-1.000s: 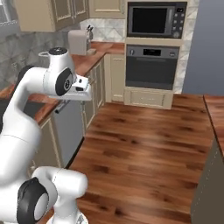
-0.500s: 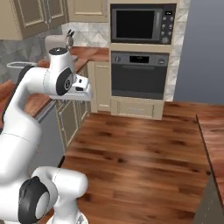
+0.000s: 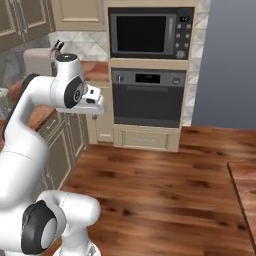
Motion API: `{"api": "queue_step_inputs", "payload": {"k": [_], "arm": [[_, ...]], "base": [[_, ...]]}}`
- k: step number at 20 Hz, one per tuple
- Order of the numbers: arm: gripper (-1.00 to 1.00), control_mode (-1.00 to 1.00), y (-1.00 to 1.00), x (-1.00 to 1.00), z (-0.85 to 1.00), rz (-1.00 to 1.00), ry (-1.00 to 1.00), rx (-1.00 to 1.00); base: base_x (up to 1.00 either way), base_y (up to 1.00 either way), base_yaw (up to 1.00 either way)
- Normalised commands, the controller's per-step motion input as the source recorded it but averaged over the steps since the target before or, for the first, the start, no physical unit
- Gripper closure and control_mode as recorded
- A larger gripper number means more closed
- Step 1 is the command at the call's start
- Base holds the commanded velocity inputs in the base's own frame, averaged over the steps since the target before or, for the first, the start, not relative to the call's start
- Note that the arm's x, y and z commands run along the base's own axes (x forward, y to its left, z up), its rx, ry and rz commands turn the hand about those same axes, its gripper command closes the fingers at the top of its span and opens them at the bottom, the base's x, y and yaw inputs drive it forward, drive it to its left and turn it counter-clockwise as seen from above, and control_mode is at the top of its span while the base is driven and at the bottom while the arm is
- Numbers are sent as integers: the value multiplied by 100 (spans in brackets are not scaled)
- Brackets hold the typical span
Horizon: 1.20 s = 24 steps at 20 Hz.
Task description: Navigate to the oven.
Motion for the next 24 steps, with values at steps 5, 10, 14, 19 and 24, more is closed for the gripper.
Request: {"api": "queue_step_inputs", "payload": {"k": [5,10,14,19,24], "arm": [[-100,100,0,0,0,0,0,0],[-100,100,0,0,0,0,0,0],[-100,100,0,0,0,0,0,0],[-100,100,0,0,0,0,0,0],[-100,100,0,0,0,0,0,0]], "base": [[100,10,-1],[100,5,0],[100,0,0],[100,0,0],[100,-1,0]]}}
